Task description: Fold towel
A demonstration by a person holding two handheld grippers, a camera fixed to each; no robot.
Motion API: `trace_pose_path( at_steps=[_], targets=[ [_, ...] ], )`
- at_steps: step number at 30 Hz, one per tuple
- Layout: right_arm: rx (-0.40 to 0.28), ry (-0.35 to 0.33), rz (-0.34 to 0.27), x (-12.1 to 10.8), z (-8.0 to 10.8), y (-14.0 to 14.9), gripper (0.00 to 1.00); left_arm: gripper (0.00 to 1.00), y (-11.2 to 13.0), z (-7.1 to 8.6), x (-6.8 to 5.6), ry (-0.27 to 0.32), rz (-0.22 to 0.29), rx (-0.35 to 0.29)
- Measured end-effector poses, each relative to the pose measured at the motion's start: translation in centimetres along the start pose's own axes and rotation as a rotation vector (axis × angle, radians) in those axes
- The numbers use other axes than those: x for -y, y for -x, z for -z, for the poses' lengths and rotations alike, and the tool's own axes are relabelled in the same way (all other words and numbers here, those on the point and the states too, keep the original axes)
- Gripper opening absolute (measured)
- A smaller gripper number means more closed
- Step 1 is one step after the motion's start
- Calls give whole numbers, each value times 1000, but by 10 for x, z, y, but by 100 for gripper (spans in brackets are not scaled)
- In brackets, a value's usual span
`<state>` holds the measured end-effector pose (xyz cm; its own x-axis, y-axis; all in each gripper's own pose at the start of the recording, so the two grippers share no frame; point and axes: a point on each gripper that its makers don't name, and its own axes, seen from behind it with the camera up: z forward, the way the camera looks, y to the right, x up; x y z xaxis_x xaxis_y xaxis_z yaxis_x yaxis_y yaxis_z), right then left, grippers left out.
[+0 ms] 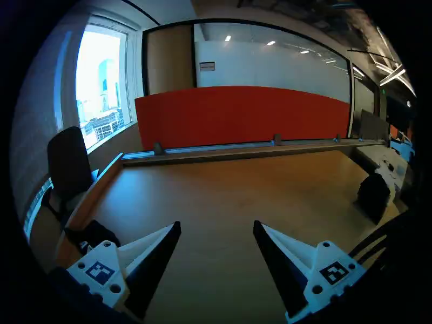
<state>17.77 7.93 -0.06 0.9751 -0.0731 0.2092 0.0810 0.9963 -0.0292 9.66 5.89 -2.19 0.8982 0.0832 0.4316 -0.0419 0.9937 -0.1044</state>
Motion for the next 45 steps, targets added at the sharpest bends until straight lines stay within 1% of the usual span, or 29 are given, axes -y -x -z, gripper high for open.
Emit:
trace_pose_path(
  at_steps=[6, 11, 14, 21, 26, 30, 35, 39, 42, 45],
  targets=[
    [-26, -21, -1, 32, -1, -11, 88, 100, -20, -3, 11, -27, 6, -71],
    [-38, -37, 8, 57, -3, -16, 88, 100, -38, -3, 17, -43, 33, -132],
    [-41, -43, 10, 67, -3, -17, 88, 100, -47, -4, 21, -47, 50, -161],
    [-42, -44, 7, 73, -2, -19, 88, 99, -65, -4, 31, -52, 61, -207],
    [-45, -40, 2, 76, 2, -27, 88, 100, -73, -4, 33, -47, 65, -232],
    [-46, -55, -10, 83, 4, -28, 88, 99, -78, -4, 32, -37, 67, -251],
    [-47, -45, -9, 86, 4, -32, 88, 100, -78, -5, 33, -34, 64, -269],
    [-58, -33, -3, 89, 6, -36, 88, 99, -73, -5, 37, -45, 48, -277],
    [-62, -33, -12, 92, 7, -35, 88, 100, -69, -5, 41, -58, 31, -291],
    [-59, -31, -21, 94, 7, -33, 88, 100, -62, -7, 44, -67, 26, -309]
  ],
)
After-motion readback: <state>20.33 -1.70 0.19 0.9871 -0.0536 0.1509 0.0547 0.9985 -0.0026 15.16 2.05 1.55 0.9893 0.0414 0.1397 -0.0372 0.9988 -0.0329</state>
